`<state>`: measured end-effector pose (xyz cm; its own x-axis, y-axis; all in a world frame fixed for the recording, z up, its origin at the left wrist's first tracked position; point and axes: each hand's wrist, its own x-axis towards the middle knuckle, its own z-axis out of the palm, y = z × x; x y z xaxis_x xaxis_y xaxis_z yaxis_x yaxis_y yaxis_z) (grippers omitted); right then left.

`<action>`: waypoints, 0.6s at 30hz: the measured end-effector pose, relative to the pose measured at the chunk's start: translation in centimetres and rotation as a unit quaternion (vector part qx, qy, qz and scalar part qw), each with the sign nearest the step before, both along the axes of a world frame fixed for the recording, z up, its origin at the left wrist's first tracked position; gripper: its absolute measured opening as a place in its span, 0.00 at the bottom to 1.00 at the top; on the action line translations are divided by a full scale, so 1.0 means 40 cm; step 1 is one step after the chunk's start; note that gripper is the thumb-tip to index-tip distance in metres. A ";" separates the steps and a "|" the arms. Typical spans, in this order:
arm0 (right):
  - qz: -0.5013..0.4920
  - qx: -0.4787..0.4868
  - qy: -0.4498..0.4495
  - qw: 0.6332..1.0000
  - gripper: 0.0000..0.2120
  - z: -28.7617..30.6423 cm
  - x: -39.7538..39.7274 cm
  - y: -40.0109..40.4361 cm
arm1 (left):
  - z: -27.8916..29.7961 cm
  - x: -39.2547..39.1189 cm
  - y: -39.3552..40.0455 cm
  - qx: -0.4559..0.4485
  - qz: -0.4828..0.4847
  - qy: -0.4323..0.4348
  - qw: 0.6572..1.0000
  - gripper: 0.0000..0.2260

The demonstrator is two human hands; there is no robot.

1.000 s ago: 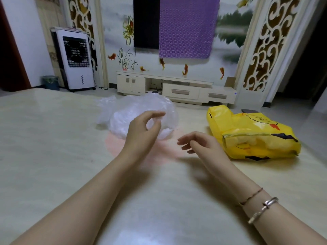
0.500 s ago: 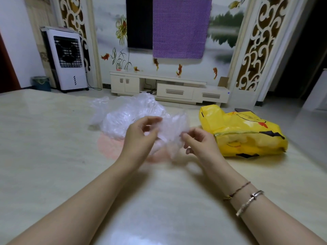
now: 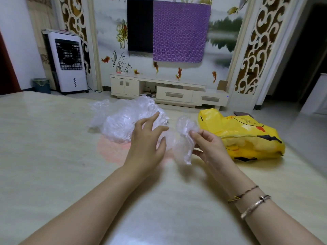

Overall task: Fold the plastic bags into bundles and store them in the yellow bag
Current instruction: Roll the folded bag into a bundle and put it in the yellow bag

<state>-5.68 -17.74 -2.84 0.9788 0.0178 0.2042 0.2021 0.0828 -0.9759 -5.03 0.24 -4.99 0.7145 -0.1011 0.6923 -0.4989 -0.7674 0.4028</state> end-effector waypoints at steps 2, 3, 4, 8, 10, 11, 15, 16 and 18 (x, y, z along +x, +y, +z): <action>0.007 0.010 -0.002 1.000 0.07 0.004 -0.004 0.003 | 0.023 -0.034 -0.016 -0.054 -0.020 -0.022 0.998 0.12; 0.009 0.016 -0.007 1.000 0.07 0.007 -0.005 0.003 | 0.036 -0.050 -0.023 -0.080 -0.032 -0.032 0.996 0.10; 0.008 0.019 -0.013 1.000 0.06 0.010 -0.007 0.002 | 0.047 -0.063 -0.031 -0.112 -0.045 -0.037 0.992 0.09; 0.021 0.033 -0.032 0.999 0.07 0.019 -0.018 -0.002 | 0.077 -0.089 -0.059 -0.333 -0.138 0.124 0.924 0.05; 0.025 0.029 -0.033 0.999 0.09 0.021 -0.023 -0.001 | 0.077 -0.092 -0.069 -0.392 -0.187 0.229 0.871 0.04; 0.024 0.019 -0.034 0.999 0.10 0.020 -0.026 0.000 | 0.072 -0.089 -0.072 -0.396 -0.207 0.254 0.858 0.05; 0.028 -0.021 -0.037 0.999 0.10 0.020 -0.030 0.014 | 0.059 -0.076 -0.079 -0.417 -0.237 0.276 0.833 0.09; 0.028 -0.025 -0.036 0.999 0.10 0.020 -0.031 0.016 | 0.057 -0.074 -0.078 -0.430 -0.234 0.276 0.827 0.10; 0.032 -0.019 -0.032 0.999 0.11 0.022 -0.030 0.019 | 0.060 -0.074 -0.077 -0.461 -0.234 0.274 0.811 0.08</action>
